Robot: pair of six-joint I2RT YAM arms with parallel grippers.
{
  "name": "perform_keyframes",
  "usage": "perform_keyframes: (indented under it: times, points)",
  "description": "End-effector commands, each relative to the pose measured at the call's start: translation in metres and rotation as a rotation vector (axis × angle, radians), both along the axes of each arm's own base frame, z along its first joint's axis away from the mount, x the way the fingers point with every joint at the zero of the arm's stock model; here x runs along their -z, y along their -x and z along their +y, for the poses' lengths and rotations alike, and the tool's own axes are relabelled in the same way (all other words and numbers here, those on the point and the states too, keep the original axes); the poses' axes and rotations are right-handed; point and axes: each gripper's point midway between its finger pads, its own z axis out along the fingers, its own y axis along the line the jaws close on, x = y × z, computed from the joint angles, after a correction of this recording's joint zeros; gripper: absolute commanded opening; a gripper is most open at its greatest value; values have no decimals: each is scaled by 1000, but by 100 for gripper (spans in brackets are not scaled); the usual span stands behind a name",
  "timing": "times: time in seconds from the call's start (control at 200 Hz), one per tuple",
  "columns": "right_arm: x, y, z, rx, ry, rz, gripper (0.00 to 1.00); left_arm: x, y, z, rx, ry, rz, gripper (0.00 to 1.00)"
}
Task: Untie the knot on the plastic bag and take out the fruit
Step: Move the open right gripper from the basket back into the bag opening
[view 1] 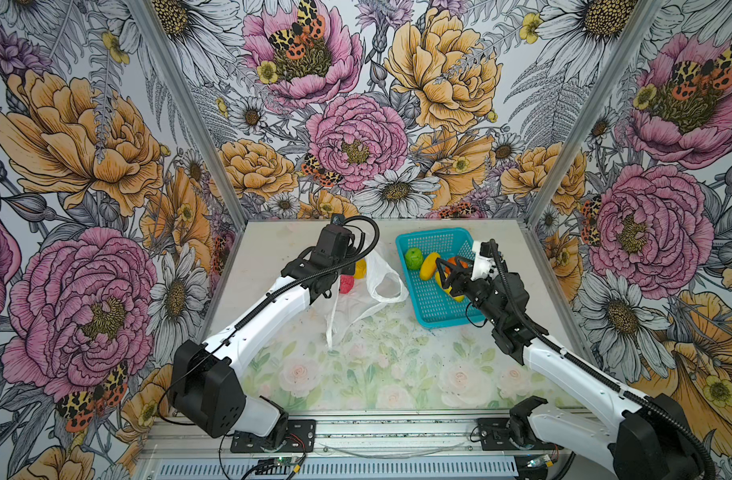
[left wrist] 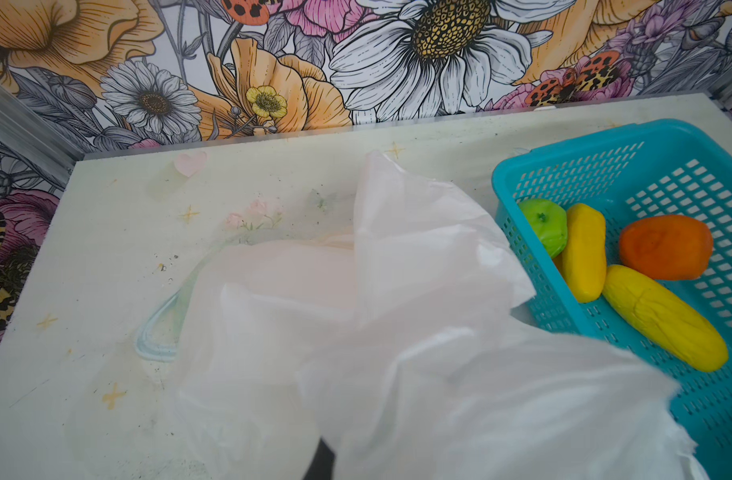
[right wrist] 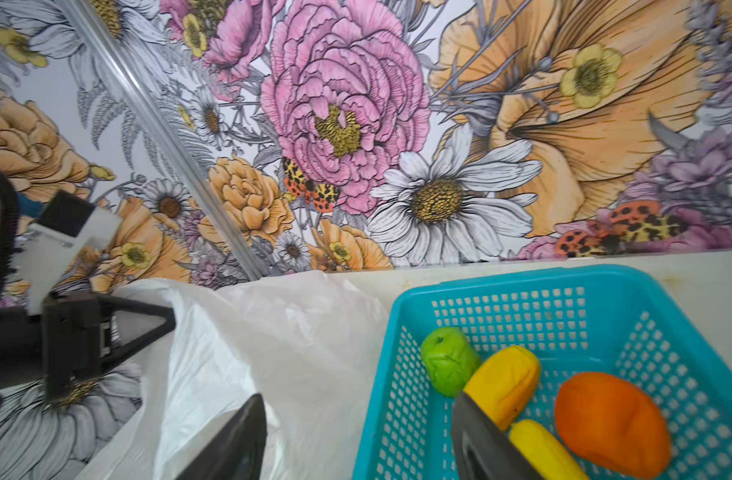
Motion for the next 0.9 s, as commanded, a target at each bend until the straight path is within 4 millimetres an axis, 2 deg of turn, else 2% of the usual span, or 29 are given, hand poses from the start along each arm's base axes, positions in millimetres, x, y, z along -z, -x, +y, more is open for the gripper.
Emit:
perform_keyframes:
  times: [0.0,0.05,0.165,0.285,0.395,0.465,0.49,0.59,0.831,0.891]
  points:
    - [-8,19,46,-177,106,-134,67,-13,-2,0,0,38,-24,0]
    - [-2,25,60,-221,134,-152,66,-12,-3,-1,4,43,-18,0]
    - [4,51,95,-394,191,-217,56,-10,-3,-2,7,47,-10,0]
    - [25,79,127,-566,281,-284,52,-15,-1,2,-2,53,-23,0]
    - [46,90,149,-660,338,-292,49,-21,5,3,0,67,-37,0]
    - [59,88,162,-687,379,-276,47,-26,8,5,-1,79,-49,0]
    - [62,95,173,-705,391,-277,47,-28,9,5,-1,82,-53,0]
    - [85,86,196,-686,442,-241,47,-31,13,7,-1,88,-64,0]
    - [148,32,237,-568,568,-71,46,-31,20,6,10,93,-69,0]
    - [163,19,240,-522,600,-41,51,-32,23,3,22,87,-72,0]
